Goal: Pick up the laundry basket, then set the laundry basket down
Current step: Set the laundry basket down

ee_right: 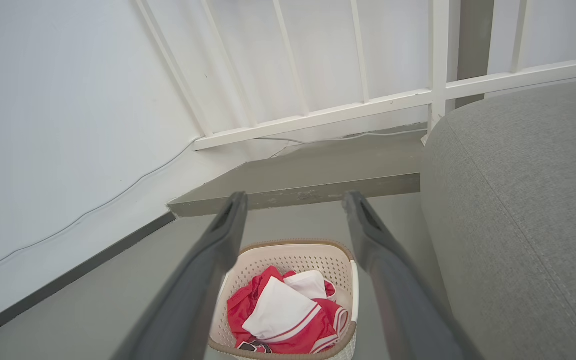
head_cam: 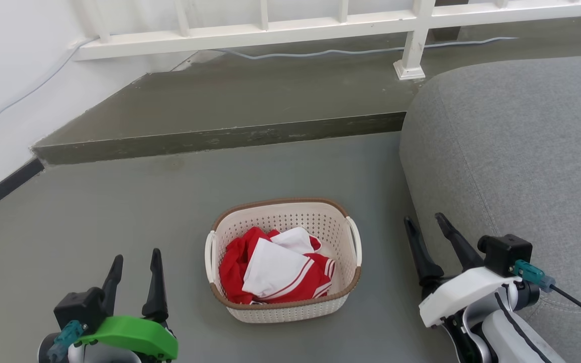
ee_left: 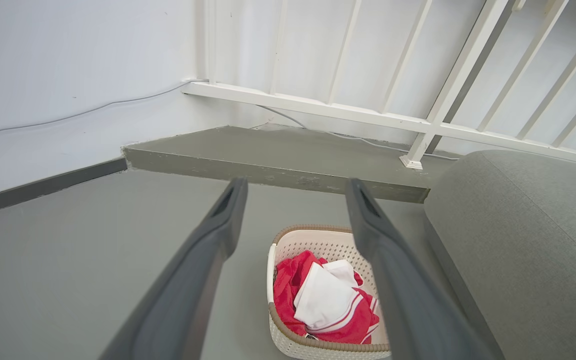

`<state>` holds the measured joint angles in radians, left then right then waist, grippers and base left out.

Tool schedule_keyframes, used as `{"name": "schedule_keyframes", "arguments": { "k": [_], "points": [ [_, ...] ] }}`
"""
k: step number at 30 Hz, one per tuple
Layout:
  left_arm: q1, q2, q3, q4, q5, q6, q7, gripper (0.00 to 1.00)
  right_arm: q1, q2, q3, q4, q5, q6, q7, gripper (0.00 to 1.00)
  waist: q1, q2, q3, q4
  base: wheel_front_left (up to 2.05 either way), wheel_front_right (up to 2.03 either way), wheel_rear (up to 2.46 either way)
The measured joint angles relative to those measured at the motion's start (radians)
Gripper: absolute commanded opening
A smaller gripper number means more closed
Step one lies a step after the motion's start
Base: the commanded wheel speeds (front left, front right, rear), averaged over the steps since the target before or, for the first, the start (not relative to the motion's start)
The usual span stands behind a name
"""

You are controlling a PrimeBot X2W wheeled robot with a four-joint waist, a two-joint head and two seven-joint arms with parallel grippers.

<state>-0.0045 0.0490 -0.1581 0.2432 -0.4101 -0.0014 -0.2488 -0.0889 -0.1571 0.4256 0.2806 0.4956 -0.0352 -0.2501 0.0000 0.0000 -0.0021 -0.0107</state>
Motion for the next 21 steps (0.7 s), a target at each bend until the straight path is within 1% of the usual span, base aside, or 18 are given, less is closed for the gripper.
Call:
{"name": "schedule_keyframes", "arguments": {
  "k": [3,8,11,13,21],
  "points": [
    [0.006,-0.001,0.002,-0.006,-0.001,-0.007,0.0,1.0,0.005,0.004,-0.004,-0.003,-0.004,0.008,0.0,1.0,0.0,0.0,0.001,0.0,0.0,0.0,0.0],
    [0.006,-0.001,0.014,-0.017,-0.002,-0.007,0.0,1.0,0.017,0.01,-0.012,-0.005,-0.013,0.009,0.0,1.0,0.0,0.0,0.003,0.001,0.0,0.0,0.0],
    [0.009,-0.001,0.015,-0.019,-0.001,-0.008,0.0,1.0,0.017,0.012,-0.019,-0.005,-0.022,0.016,0.0,1.0,0.0,0.0,0.002,0.001,0.0,0.0,0.0],
    [0.01,-0.001,0.014,-0.019,0.0,-0.016,0.0,1.0,0.017,0.015,-0.021,-0.005,-0.027,0.017,0.0,1.0,0.0,0.0,0.001,0.002,0.0,0.0,0.0],
    [0.015,-0.001,0.014,-0.019,0.003,-0.016,0.0,1.0,0.023,0.023,-0.034,-0.004,-0.04,0.02,0.0,1.0,0.0,0.0,-0.004,0.003,0.0,0.0,0.0]
  ]
}}
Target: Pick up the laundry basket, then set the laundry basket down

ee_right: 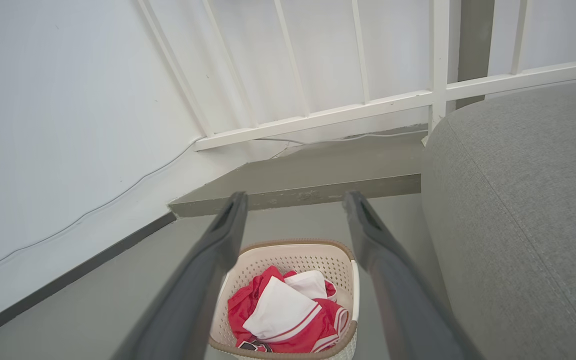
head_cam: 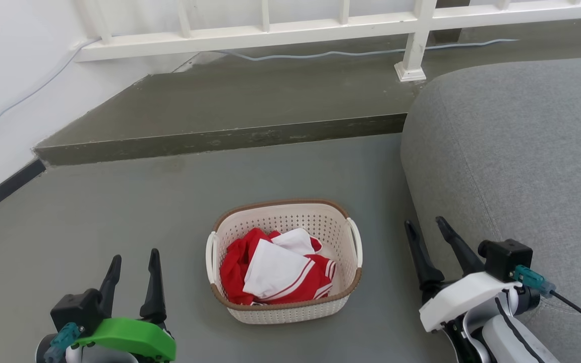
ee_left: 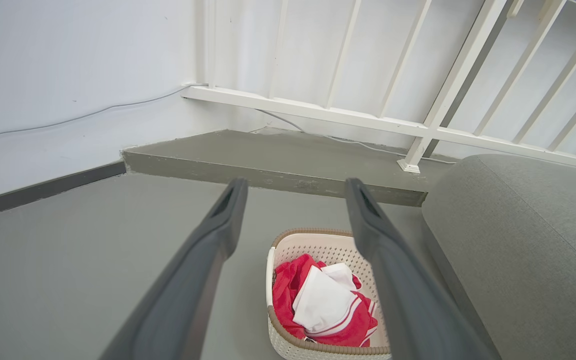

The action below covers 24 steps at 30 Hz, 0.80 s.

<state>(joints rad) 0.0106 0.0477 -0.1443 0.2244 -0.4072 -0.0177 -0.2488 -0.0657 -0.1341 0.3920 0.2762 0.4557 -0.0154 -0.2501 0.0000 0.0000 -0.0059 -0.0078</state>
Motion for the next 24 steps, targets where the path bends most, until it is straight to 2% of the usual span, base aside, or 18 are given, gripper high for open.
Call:
{"name": "schedule_keyframes", "arguments": {
  "k": [17,20,21,24],
  "points": [
    [0.011,-0.001,-0.006,0.002,0.011,-0.001,0.0,1.0,0.013,0.012,-0.024,0.002,-0.026,0.016,0.0,1.0,0.0,0.0,-0.004,-0.001,0.0,0.0,0.0],
    [0.011,-0.001,-0.01,0.002,0.01,-0.013,0.0,1.0,0.013,0.014,-0.029,0.002,-0.026,0.017,0.0,1.0,0.0,0.0,-0.003,-0.002,0.0,0.0,0.0],
    [0.011,-0.001,-0.012,0.009,0.01,-0.013,0.002,0.0,0.014,0.016,-0.028,0.008,-0.025,0.016,0.0,0.0,0.0,0.0,-0.003,-0.002,0.0,0.0,0.0],
    [0.02,-0.007,-0.019,0.042,0.008,-0.013,0.002,0.0,0.04,0.02,-0.024,0.039,-0.025,0.016,0.002,0.0,0.0,0.0,-0.003,-0.002,0.0,0.0,0.0]
  ]
}}
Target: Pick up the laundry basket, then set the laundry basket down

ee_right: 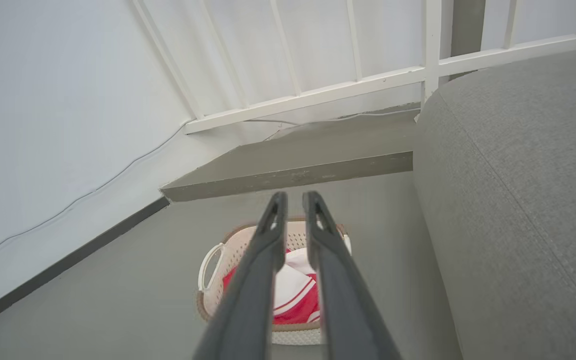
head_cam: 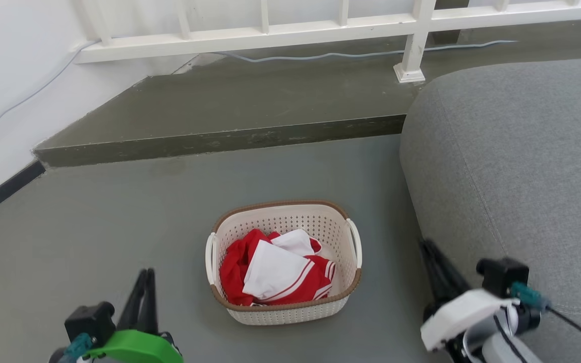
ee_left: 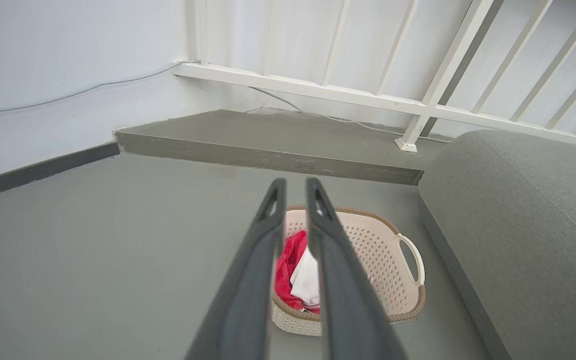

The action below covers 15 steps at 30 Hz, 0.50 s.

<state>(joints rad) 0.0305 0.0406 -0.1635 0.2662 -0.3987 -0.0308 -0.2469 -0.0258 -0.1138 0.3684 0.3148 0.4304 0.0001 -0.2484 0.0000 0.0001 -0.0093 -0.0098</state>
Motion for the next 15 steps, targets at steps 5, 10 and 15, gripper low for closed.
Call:
{"name": "schedule_keyframes", "arguments": {
  "k": [5,10,15],
  "points": [
    [0.007,-0.003,0.003,0.012,-0.025,0.0,0.009,0.0,0.019,0.005,-0.008,0.004,0.022,0.0,0.003,0.0,0.0,0.0,0.0,0.0,0.0,0.0,0.0],
    [0.007,-0.003,0.018,0.012,-0.084,0.0,0.028,0.0,0.019,0.007,-0.028,0.0,0.082,0.008,0.013,0.0,0.0,0.0,0.001,0.001,0.0,0.0,0.0],
    [0.007,-0.003,0.029,0.014,-0.164,-0.006,0.048,0.0,0.019,0.012,-0.05,-0.004,0.163,0.012,0.032,0.0,0.0,0.0,0.002,0.001,0.0,0.0,0.0]
  ]
}}
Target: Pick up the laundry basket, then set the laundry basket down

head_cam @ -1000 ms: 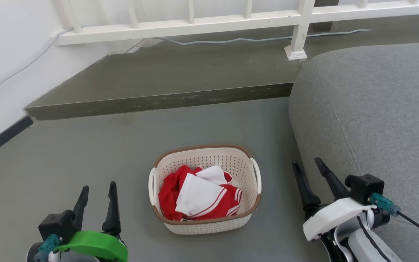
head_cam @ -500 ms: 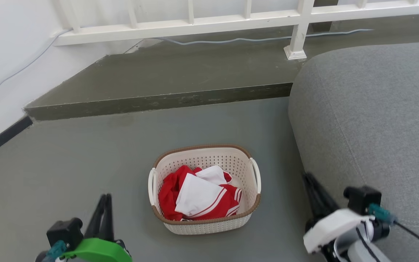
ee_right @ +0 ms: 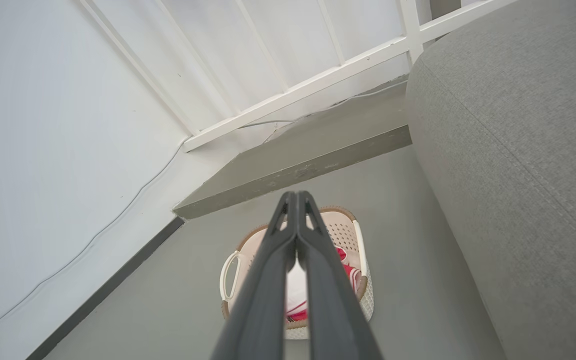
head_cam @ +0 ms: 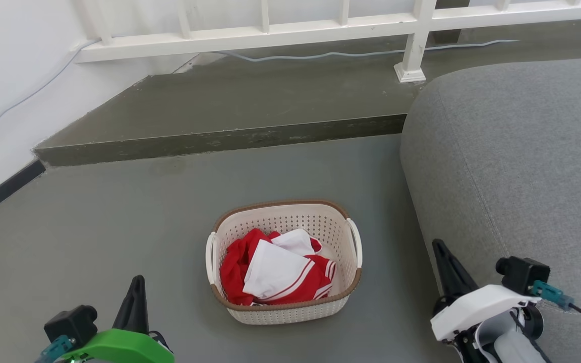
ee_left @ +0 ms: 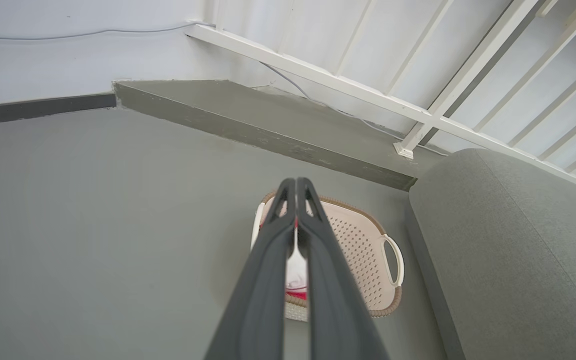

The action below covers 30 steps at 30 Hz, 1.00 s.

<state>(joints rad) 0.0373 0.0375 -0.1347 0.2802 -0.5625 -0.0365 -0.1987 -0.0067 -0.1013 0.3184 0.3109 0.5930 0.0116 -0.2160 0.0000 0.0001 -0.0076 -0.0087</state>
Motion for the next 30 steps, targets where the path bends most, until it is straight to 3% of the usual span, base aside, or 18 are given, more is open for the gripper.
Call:
{"name": "schedule_keyframes", "arguments": {
  "k": [30],
  "points": [
    [-0.015,0.0,0.07,0.001,-0.337,-0.026,0.105,0.0,-0.005,0.01,-0.141,-0.013,0.34,0.033,0.103,0.0,0.0,0.0,0.004,0.003,0.0,0.0,0.0]
  ]
}}
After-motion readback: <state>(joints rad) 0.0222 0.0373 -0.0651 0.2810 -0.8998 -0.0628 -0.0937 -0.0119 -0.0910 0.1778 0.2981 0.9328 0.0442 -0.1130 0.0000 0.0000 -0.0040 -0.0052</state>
